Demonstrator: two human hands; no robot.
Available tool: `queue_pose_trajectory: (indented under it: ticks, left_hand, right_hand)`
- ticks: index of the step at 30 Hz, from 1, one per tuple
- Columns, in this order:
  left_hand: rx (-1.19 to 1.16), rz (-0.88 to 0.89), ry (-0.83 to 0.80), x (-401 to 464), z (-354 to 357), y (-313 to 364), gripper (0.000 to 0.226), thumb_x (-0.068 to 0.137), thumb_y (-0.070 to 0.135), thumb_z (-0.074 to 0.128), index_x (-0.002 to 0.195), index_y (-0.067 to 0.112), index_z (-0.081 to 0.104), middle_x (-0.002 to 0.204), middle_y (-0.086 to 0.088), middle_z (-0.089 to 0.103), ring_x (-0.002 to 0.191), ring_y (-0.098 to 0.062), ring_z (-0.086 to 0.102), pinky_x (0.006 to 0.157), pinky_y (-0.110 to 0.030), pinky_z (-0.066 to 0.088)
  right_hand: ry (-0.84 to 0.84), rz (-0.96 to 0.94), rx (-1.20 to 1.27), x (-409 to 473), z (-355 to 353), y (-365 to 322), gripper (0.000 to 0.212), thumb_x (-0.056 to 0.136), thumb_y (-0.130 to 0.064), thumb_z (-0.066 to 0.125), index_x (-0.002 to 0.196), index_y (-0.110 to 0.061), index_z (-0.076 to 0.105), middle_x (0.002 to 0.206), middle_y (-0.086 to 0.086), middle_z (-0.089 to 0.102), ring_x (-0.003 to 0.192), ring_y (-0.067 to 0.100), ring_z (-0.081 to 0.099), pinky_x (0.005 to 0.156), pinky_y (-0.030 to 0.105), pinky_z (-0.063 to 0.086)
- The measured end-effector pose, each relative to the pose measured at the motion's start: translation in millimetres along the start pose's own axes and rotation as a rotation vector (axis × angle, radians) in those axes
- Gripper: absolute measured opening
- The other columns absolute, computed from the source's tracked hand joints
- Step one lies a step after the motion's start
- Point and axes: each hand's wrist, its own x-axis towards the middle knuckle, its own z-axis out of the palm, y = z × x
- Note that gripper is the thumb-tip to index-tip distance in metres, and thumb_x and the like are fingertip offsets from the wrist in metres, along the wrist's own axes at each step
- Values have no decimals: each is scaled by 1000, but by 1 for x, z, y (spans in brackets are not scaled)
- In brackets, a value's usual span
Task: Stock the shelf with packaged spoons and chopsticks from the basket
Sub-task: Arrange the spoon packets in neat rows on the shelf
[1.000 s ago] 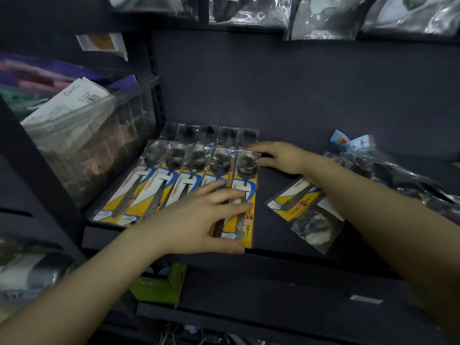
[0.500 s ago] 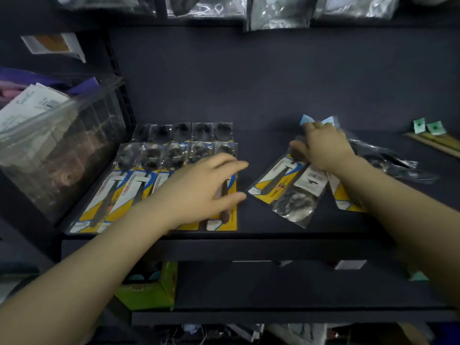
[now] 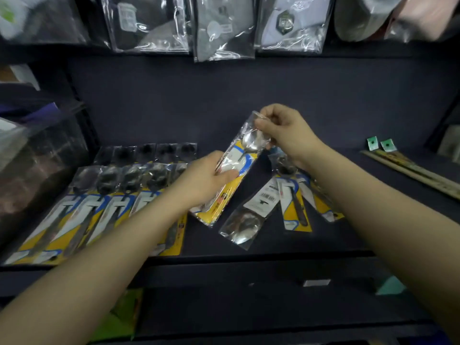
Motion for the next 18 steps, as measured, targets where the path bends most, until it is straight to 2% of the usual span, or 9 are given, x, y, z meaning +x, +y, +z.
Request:
queue_pose_trajectory:
  ticks: [2, 3, 5, 7, 9, 11, 13, 16, 18]
  left_hand:
    - [-96, -45, 48, 2, 3, -1, 24, 87, 31, 57, 102, 12, 55, 74, 0, 58, 65, -17, 54, 65, -31, 43]
    - [-102, -73, 82, 4, 4, -4, 21, 87, 28, 58, 99, 11, 55, 71, 0, 56, 63, -17, 53, 64, -32, 44]
    - [-53, -147, 130, 8, 7, -11, 14, 88, 25, 56, 93, 13, 54, 68, 1, 53, 61, -16, 50, 57, -30, 39]
    - [-41, -209, 128, 15, 10, -20, 10, 88, 20, 53, 89, 10, 54, 61, 0, 50, 55, -17, 48, 50, -28, 34]
    - [-36, -256, 111, 24, 13, -28, 9, 86, 13, 51, 82, 6, 54, 57, -3, 49, 54, -21, 48, 51, -29, 33]
    - [-27, -305, 112, 35, 17, -33, 8, 85, 11, 51, 78, 8, 51, 58, -4, 49, 58, -24, 49, 54, -30, 34]
    - [-17, -339, 125, 46, 21, -36, 6, 86, 12, 52, 84, 7, 52, 68, -6, 53, 68, -27, 53, 58, -29, 36]
    - [-5, -389, 150, 59, 26, -36, 16, 86, 14, 55, 98, 3, 55, 88, -13, 59, 80, -27, 56, 66, -29, 39]
    - [-6, -414, 162, 66, 28, -36, 18, 86, 13, 56, 98, 1, 56, 91, -14, 59, 80, -27, 55, 66, -29, 38]
  right_hand:
    - [-39, 9, 2, -2, -6, -4, 5, 92, -8, 55, 88, -12, 55, 76, 3, 56, 56, 4, 55, 49, 15, 48]
    - [-46, 42, -58, -3, -11, -2, 9, 92, -13, 56, 99, -9, 56, 84, 5, 57, 65, 6, 57, 57, 16, 51]
    - [-98, 111, -467, -1, -26, 12, 29, 90, -25, 58, 111, -5, 56, 98, 7, 57, 83, 15, 56, 73, 26, 48]
    - [-284, 198, -939, -3, -40, 31, 29, 88, -30, 57, 103, -5, 56, 103, 12, 59, 91, 22, 54, 75, 31, 41]
    - [-343, 276, -1138, -5, -47, 48, 26, 85, -28, 56, 102, -8, 52, 108, 16, 60, 100, 31, 56, 79, 34, 44]
    - [-287, 271, -1180, -4, -50, 61, 35, 85, -23, 56, 114, -5, 49, 117, 19, 59, 110, 38, 54, 89, 39, 46]
    - [-199, 265, -1116, -1, -51, 65, 32, 87, -14, 53, 116, -2, 54, 119, 20, 60, 109, 38, 55, 91, 39, 48]
    - [-65, 298, -770, 4, -52, 61, 20, 88, -5, 54, 102, -1, 67, 112, 19, 66, 103, 31, 61, 83, 32, 48]
    - [-16, 275, -635, 8, -54, 59, 13, 86, -6, 57, 93, -5, 69, 109, 17, 67, 101, 28, 61, 78, 29, 45]
